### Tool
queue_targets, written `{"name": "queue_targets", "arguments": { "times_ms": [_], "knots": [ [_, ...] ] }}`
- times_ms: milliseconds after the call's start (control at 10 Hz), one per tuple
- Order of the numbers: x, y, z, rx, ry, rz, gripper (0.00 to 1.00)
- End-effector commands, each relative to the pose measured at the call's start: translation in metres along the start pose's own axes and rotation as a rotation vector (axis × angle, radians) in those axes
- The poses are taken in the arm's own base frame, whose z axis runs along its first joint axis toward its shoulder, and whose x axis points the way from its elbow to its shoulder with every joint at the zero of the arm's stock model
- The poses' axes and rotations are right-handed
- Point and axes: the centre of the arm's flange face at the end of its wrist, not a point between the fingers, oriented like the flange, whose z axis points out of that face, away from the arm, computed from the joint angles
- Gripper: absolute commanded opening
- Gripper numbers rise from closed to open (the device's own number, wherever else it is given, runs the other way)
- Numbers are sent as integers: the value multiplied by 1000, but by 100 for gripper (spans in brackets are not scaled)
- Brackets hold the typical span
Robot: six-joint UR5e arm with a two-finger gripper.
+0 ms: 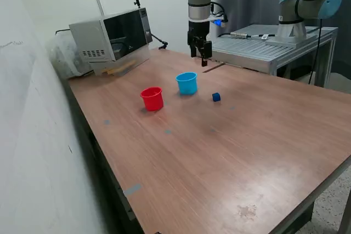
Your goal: Place red objects in the red bin, and blue objects in the blue bin.
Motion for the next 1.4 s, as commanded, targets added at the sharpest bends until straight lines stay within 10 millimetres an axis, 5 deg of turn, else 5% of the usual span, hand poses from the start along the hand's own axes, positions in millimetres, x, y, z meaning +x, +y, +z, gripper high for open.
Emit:
{"name": "queue_targets", "arguments": {
  "times_ms": [0,300,800,1300],
  "knots": [
    [41,-52,6,18,92,-44,100],
    [58,-58,21,-14,103,-23,100],
    [83,-56,87,61,89,-15,100],
    [72,-37,119,99,82,15,100]
  ]
}}
